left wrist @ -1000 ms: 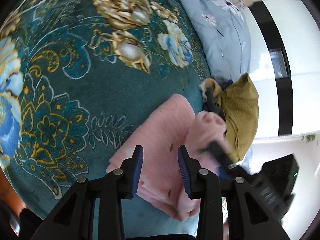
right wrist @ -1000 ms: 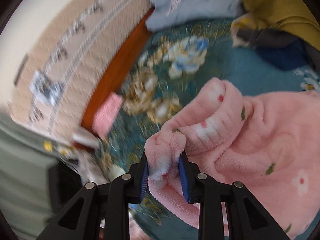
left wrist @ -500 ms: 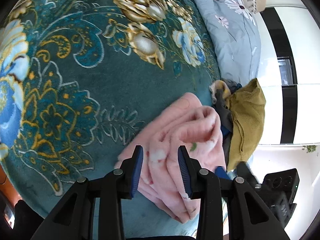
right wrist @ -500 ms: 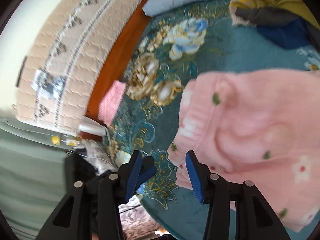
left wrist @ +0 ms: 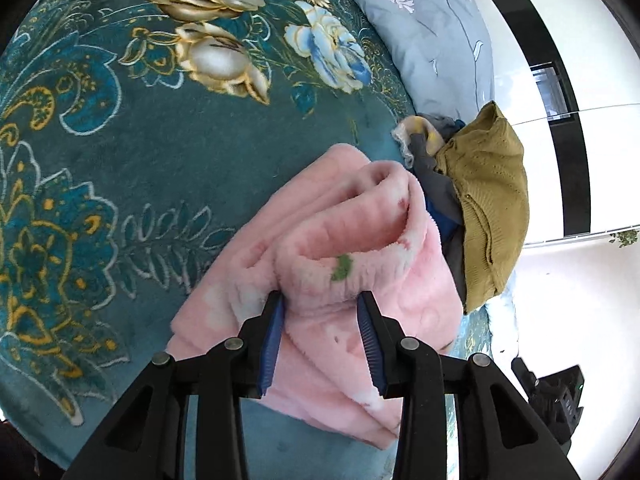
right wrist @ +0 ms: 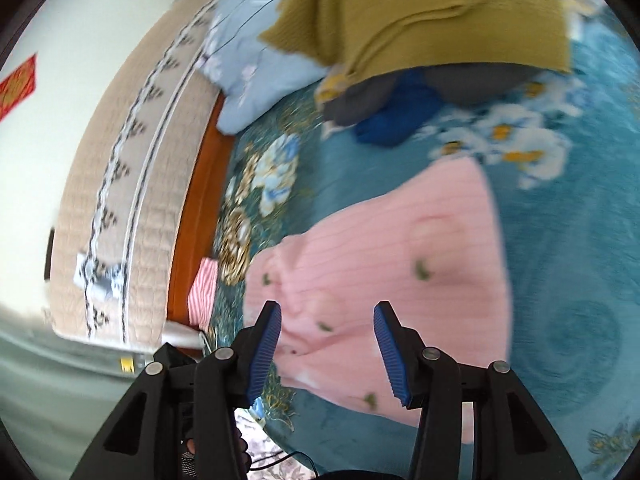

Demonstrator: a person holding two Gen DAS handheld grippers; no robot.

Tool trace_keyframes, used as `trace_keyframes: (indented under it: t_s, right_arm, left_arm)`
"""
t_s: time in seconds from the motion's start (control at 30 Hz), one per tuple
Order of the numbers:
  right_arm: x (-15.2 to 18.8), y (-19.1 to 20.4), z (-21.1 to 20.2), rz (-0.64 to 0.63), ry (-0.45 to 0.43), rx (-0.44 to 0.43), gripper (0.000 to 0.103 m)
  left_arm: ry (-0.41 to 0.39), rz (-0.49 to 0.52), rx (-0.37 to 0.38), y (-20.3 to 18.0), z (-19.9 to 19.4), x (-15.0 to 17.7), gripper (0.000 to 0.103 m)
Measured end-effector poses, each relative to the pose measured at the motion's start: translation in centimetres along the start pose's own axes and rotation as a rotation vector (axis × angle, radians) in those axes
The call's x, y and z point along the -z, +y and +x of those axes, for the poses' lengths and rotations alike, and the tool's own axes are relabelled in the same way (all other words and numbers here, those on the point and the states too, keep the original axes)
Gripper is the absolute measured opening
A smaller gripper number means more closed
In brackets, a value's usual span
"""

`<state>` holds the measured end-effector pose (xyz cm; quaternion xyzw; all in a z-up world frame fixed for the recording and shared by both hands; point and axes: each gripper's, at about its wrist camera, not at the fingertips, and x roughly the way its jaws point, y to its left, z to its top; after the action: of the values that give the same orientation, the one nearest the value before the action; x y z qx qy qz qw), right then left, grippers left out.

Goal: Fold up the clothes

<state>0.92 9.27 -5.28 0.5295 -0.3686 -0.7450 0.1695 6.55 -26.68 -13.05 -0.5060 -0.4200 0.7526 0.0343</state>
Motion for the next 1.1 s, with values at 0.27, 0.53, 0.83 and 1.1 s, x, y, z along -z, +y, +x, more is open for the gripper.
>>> trace_keyframes:
  t_s: [0.27,0.53,0.83,1.1]
  right_arm:
    - [-0.1,-2.7,-1.4,0.062,-0.017,-0.003,0.052]
    - [-0.1,-3.9,-0.8,0.082,-0.003,0.0,0.052]
    - [-1.5,2.0,2.1,-0.059,0.017,-0.028,0.053]
    - [-1.9,4.0,4.6,-0.109,0.052,-0.028,0.053]
  left_arm:
    - [-0.078,0.117,-0.029,-2.2,-0.3,0.4,0.01]
    - [-0.166,0.051,0.075,-1.4,-5.3,0.9,0.009]
    - [-0.025,-0.13,0.002,3.0,-1.3,1.0,0.011]
    - [-0.003,-0.095,-0.044,3.1,-1.3,0.3,0.042]
